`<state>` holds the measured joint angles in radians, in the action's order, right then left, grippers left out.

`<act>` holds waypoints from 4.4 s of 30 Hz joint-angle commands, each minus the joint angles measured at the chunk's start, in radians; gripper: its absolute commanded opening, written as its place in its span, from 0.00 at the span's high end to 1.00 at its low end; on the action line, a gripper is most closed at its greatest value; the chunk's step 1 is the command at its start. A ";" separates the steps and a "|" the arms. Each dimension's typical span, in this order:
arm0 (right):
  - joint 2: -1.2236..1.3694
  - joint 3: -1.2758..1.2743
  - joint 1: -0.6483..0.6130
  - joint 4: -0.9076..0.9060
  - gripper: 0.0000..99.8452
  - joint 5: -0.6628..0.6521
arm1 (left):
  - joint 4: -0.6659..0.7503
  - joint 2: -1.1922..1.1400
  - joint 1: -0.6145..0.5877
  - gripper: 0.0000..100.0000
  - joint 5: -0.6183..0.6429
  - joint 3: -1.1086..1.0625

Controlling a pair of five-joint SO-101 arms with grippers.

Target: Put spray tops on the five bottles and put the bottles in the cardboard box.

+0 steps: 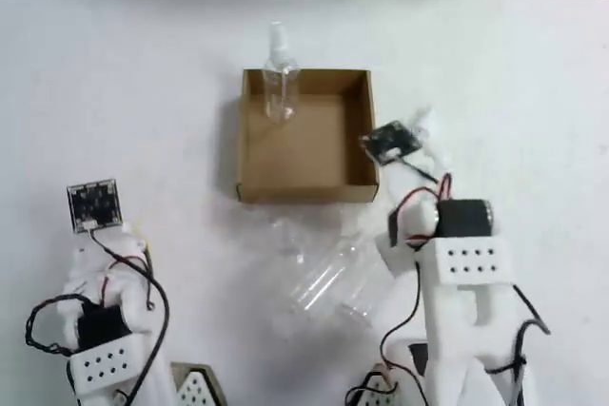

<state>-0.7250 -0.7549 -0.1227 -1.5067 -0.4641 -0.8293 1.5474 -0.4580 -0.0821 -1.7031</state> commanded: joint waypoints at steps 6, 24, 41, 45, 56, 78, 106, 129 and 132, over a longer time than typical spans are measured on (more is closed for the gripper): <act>0.031 0.046 -0.045 -0.018 0.98 -0.011 | 0.046 -0.311 -0.005 0.92 -0.068 0.190; 0.041 0.014 -0.444 0.038 0.98 -0.028 | 0.132 -1.165 -0.153 0.92 -0.060 0.672; 0.030 -0.072 -0.753 0.328 0.98 0.130 | 0.133 -1.176 -0.179 0.92 -0.060 0.681; -0.004 -0.074 -0.704 0.243 0.98 0.068 | 0.133 -1.176 -0.179 0.92 -0.060 0.681; -0.189 -0.207 -0.441 0.254 0.98 -0.117 | 0.133 -1.176 -0.179 0.92 -0.060 0.681; 0.076 -0.265 -0.668 0.662 0.98 0.083 | 0.132 -1.176 -0.179 0.92 -0.060 0.677; 0.084 -0.304 -0.406 0.647 0.98 0.081 | -0.628 -1.168 -0.038 0.92 0.160 1.189; 0.085 -0.315 -0.406 0.648 0.98 0.040 | -0.414 -1.176 0.358 0.87 0.457 1.143; 0.085 -0.315 -0.406 0.648 0.98 0.040 | -0.351 -1.176 0.372 0.79 0.542 1.069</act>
<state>-0.6437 -1.0787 -0.5401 -0.8715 -0.4120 -1.2727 0.3736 -0.1189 0.3629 -0.5785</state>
